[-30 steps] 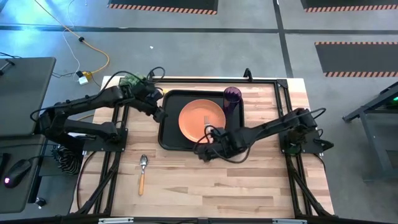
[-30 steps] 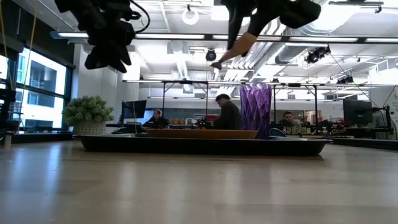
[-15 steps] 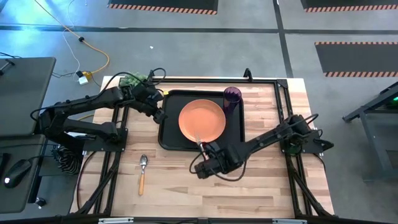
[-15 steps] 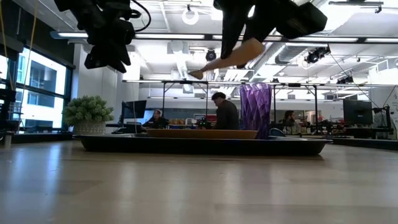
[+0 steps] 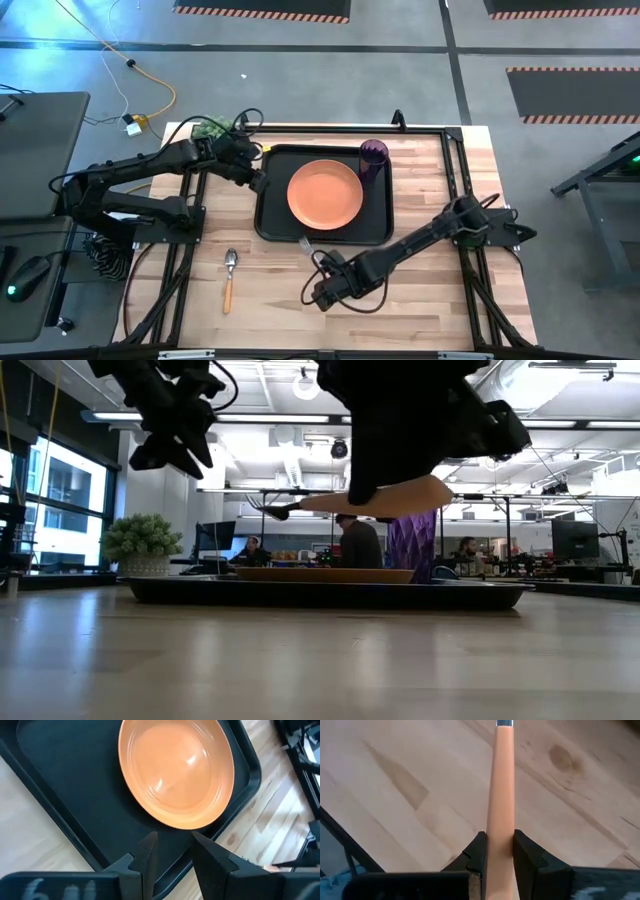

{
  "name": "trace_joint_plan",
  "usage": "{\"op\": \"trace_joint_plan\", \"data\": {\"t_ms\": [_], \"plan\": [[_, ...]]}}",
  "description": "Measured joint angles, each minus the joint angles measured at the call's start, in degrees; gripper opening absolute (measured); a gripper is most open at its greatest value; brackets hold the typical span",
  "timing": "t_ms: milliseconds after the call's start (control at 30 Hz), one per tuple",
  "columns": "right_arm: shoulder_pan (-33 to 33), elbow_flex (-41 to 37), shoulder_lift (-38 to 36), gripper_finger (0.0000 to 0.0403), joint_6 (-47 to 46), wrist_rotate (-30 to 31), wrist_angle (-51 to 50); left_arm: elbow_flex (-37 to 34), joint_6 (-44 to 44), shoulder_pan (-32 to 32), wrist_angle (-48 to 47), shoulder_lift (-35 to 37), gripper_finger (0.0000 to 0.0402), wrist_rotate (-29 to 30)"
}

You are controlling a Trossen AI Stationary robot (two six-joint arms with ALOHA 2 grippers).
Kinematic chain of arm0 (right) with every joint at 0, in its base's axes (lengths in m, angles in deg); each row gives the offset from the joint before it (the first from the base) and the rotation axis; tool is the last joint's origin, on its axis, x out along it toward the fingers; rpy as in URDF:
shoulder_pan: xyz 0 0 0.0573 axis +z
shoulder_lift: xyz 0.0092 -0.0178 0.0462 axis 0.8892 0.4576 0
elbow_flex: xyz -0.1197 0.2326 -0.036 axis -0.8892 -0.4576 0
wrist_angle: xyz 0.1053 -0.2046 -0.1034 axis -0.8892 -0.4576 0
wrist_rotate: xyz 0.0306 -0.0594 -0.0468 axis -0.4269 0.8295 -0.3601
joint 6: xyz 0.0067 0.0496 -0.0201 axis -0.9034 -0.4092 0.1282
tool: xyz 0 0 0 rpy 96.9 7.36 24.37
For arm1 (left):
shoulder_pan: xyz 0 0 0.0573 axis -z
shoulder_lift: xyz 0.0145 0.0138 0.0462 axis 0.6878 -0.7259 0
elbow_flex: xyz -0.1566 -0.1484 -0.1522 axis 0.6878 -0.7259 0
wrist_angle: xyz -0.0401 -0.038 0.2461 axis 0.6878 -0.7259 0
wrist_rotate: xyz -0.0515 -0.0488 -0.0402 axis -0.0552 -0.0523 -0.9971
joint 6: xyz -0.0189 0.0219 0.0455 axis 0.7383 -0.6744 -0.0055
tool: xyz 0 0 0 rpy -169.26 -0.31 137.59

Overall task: Pick and place plate/cup/fork/spoon on tray
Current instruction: Put the orange fork on the black tray to the left of the orange plate

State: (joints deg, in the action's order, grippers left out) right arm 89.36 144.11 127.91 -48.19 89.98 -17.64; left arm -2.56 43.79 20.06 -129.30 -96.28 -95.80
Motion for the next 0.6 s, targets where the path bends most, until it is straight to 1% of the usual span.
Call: {"op": "trace_joint_plan", "data": {"t_ms": [167,333,600], "plan": [[0.7,0.0,0.0,0.0042,0.0,-0.1,-0.1,0.0,3.6,0.0,0.0,0.0,0.0106,0.2],[1.6,0.0,0.0,0.0042,-5.8,0.0,-0.4,0.0,6.0,0.0,0.0,0.0,0.0106,1.5],[3.9,-0.9,0.0,0.0042,-17.2,1.2,1.4,0.0,6.5,0.0,-0.1,0.0,0.0106,2.1]]}}
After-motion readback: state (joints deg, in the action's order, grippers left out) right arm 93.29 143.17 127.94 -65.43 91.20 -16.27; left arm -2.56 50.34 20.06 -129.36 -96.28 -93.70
